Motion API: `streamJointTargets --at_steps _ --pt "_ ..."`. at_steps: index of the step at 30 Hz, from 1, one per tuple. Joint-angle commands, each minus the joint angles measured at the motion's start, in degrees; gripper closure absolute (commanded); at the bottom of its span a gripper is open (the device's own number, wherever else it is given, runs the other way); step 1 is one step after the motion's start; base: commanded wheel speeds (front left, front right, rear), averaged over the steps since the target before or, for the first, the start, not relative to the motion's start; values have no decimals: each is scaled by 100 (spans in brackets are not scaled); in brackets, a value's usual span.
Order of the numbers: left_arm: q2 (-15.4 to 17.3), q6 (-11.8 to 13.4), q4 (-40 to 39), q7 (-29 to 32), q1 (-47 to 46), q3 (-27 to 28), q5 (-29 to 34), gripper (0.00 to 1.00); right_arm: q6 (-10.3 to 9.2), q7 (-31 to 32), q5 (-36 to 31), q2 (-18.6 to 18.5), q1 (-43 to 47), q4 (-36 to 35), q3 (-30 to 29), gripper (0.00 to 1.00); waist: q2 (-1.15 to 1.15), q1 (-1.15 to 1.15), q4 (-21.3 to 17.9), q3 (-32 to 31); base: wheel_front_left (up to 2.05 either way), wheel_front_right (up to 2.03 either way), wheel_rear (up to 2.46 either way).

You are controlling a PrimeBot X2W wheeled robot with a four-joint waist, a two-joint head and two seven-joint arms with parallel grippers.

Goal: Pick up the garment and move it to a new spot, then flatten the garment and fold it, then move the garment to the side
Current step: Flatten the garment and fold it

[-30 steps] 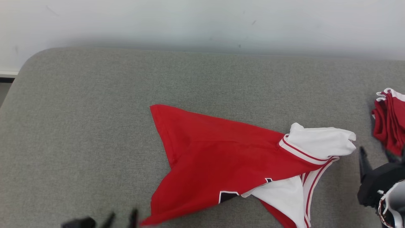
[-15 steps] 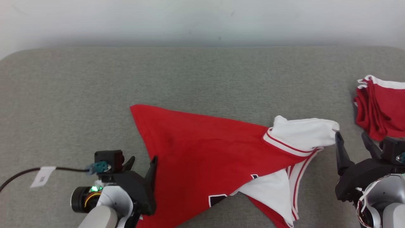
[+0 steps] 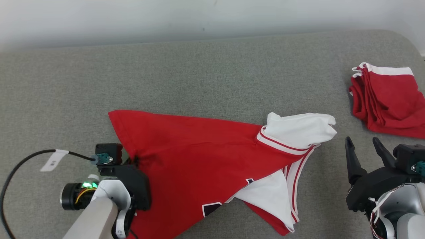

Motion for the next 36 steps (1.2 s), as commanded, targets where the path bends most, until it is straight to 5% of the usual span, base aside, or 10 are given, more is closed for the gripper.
streamJointTargets --at_steps 1,7,12,13,14,26,36 --pt "6 30 116 7 117 -29 57 100 -14 -34 41 12 24 -25 -15 0 0 0 -18 36 0 0 0" --pt "370 564 -241 -590 273 439 107 100 -14 -97 -33 18 25 -60 -167 0 0 0 70 104 0 0 0" --pt "637 710 -527 -1030 315 654 201 100 -14 -83 -55 19 25 -60 -226 0 0 0 207 115 0 0 0" --pt "663 710 -560 -1160 276 651 258 60 -14 -78 -51 20 8 -51 -212 0 0 0 227 111 0 0 0" --pt "669 695 -548 -1207 255 636 284 0 -14 -71 -49 20 -10 -39 -191 0 0 0 243 104 0 0 0" --pt "665 1063 -945 -1154 844 764 106 0 -14 -85 30 21 110 15 -235 0 0 0 283 -121 0 0 0" --pt "786 795 -1307 -621 893 561 -85 2 -14 -134 157 22 143 96 -129 0 0 0 249 -89 0 0 0"
